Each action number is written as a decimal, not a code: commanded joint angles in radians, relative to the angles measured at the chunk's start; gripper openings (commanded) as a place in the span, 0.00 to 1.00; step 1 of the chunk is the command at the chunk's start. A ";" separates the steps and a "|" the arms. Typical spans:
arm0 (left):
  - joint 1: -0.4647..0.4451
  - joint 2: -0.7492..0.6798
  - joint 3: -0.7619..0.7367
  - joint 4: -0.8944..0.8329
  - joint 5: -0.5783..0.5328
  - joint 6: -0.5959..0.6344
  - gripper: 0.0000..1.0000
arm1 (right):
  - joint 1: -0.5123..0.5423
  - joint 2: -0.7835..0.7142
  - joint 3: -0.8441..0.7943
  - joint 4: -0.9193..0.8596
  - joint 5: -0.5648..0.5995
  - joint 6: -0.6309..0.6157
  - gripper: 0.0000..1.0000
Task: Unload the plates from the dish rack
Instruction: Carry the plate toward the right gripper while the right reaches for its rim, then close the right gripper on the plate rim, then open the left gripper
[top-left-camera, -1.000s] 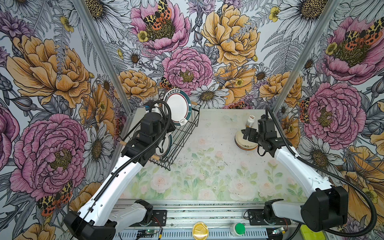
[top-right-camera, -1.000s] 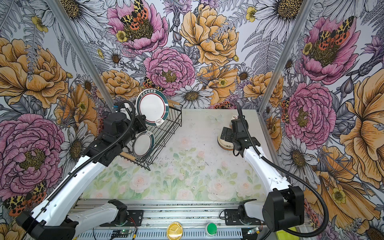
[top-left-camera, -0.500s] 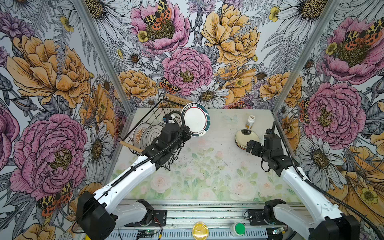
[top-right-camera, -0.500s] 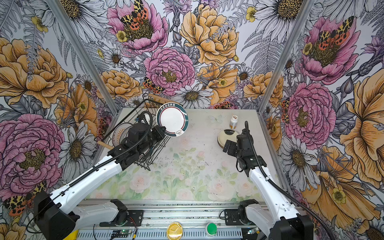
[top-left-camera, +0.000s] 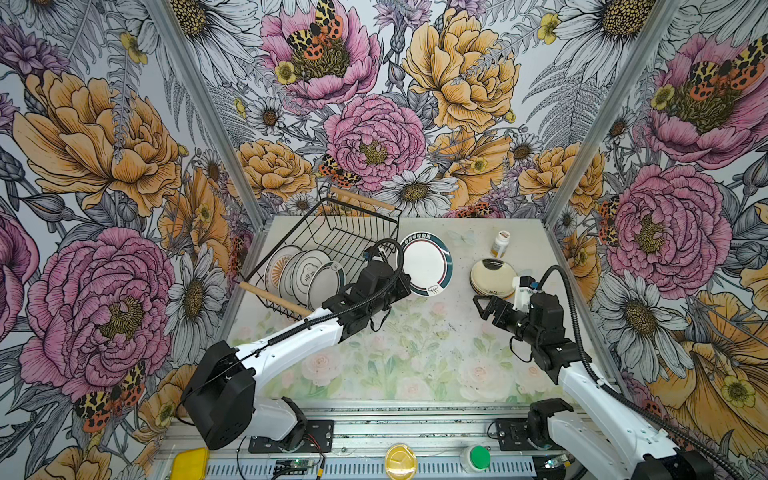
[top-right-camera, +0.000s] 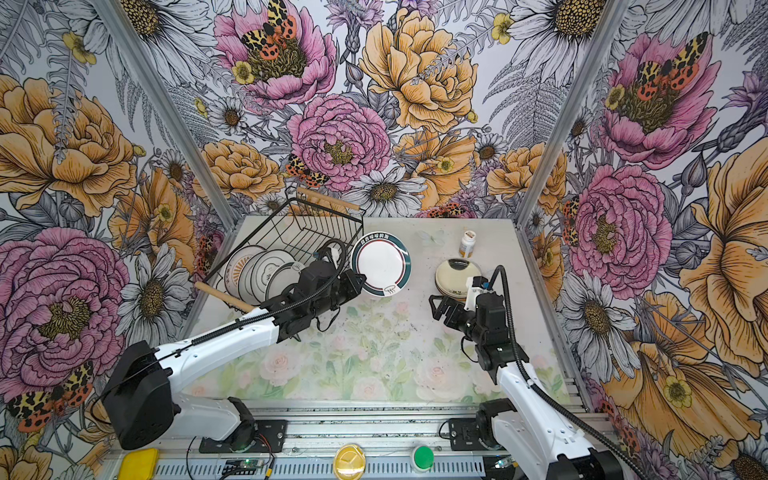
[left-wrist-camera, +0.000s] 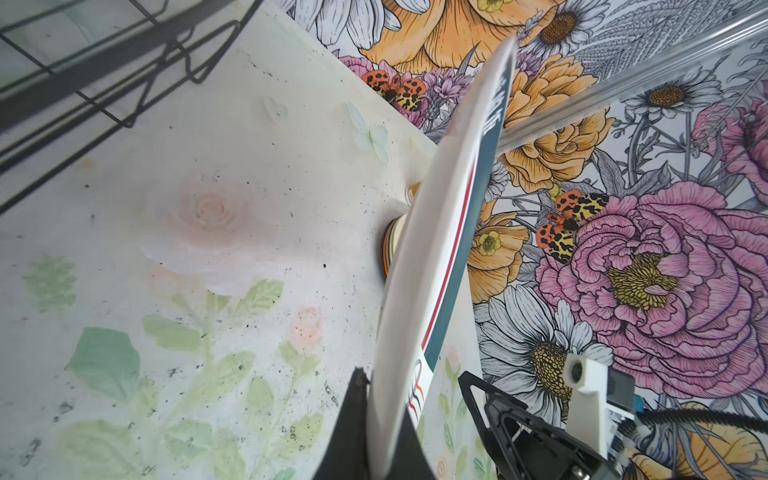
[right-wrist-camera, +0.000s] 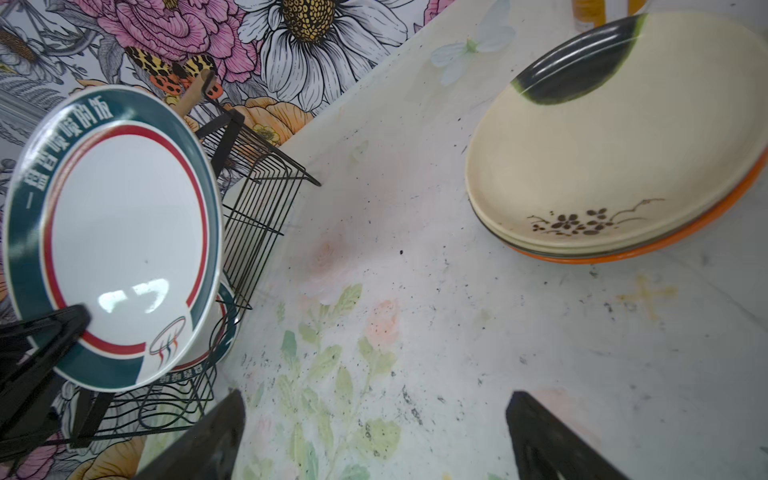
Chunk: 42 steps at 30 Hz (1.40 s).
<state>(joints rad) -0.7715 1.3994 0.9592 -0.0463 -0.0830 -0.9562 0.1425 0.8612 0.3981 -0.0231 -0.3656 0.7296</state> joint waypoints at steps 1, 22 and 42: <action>-0.010 0.026 0.016 0.129 0.059 -0.035 0.00 | -0.006 0.031 -0.033 0.236 -0.094 0.102 1.00; -0.048 0.168 0.032 0.305 0.238 -0.167 0.00 | 0.001 0.231 -0.059 0.672 -0.197 0.238 0.78; -0.055 0.260 0.067 0.367 0.336 -0.211 0.00 | 0.008 0.309 -0.036 0.836 -0.199 0.312 0.35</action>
<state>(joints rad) -0.8181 1.6413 0.9863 0.2802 0.2073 -1.1725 0.1429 1.1805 0.3275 0.7391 -0.5468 1.0386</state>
